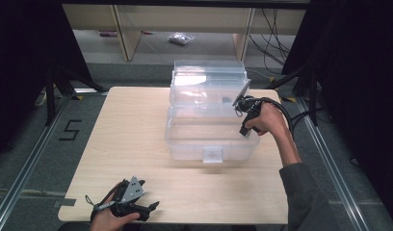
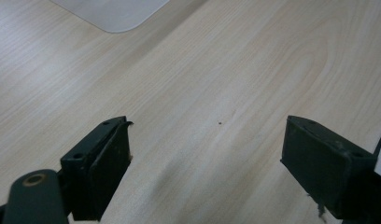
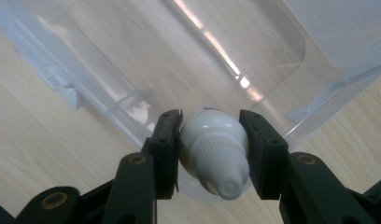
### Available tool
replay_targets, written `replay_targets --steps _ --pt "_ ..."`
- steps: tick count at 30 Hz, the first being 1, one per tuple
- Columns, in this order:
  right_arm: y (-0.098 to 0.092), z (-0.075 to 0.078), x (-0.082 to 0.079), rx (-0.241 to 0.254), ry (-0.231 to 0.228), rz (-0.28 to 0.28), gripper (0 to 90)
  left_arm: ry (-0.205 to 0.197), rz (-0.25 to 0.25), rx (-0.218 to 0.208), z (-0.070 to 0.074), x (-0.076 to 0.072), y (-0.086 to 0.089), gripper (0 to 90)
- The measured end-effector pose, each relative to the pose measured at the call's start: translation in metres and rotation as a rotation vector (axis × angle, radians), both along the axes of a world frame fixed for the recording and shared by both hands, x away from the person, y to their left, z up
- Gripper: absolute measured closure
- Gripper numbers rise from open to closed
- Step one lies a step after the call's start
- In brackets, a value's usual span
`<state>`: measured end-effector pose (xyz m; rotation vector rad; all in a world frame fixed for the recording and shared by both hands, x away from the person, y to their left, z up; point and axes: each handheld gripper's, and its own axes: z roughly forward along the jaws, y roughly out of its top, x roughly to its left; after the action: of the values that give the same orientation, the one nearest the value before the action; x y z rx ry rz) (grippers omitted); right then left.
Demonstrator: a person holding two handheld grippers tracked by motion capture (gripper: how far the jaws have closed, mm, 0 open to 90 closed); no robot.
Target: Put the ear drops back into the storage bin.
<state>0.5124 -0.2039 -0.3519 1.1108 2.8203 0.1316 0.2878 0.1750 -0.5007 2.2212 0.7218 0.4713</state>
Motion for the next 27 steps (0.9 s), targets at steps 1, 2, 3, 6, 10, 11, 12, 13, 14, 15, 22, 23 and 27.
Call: replay_targets --steps 1,2,3,6,10,11,12,13,14,15,22,23,27 --pt "0.002 -0.002 0.000 -0.019 0.014 -0.031 60.4 0.000 0.001 -0.003 0.000 -0.001 0.000 15.0" --pt "0.001 -0.004 0.003 -0.012 0.007 -0.001 60.4 0.000 0.000 -0.006 -0.001 -0.001 0.000 15.0" --pt "0.003 -0.006 0.003 -0.006 0.009 -0.018 60.4 0.000 -0.003 0.001 0.000 0.000 0.000 15.0" --pt "0.005 -0.009 0.007 -0.016 0.019 -0.028 60.3 0.002 0.000 -0.002 0.000 -0.001 0.000 15.0" --pt "0.006 -0.016 0.013 -0.017 0.030 -0.028 60.3 0.000 -0.005 -0.008 0.000 0.000 0.000 15.0" --pt "0.007 -0.017 0.014 -0.016 0.030 -0.039 60.4 -0.002 -0.001 -0.007 0.001 -0.001 0.000 15.0" --pt "0.009 -0.018 0.014 -0.020 0.045 -0.059 60.4 0.002 -0.004 -0.001 0.000 0.000 0.000 15.0" --pt "0.008 -0.020 0.015 -0.016 0.044 -0.055 60.4 0.000 -0.001 -0.004 0.000 -0.001 0.000 15.0" --pt "0.008 -0.022 0.016 -0.004 0.044 -0.051 60.4 0.001 -0.002 -0.006 0.000 -0.001 0.000 15.0" --pt "0.007 -0.024 0.016 -0.004 0.038 -0.041 60.4 -0.001 -0.003 -0.005 0.000 -0.001 0.000 15.0" --pt "0.005 -0.037 0.020 0.016 0.042 -0.044 60.4 0.000 -0.002 -0.006 0.000 -0.001 0.000 15.0" --pt "0.006 -0.038 0.019 0.010 0.056 -0.070 60.4 0.000 -0.002 -0.005 0.000 -0.001 0.000 15.0" --pt "0.005 -0.046 0.021 0.010 0.064 -0.078 60.3 0.003 -0.004 -0.001 0.000 0.000 0.000 15.0"
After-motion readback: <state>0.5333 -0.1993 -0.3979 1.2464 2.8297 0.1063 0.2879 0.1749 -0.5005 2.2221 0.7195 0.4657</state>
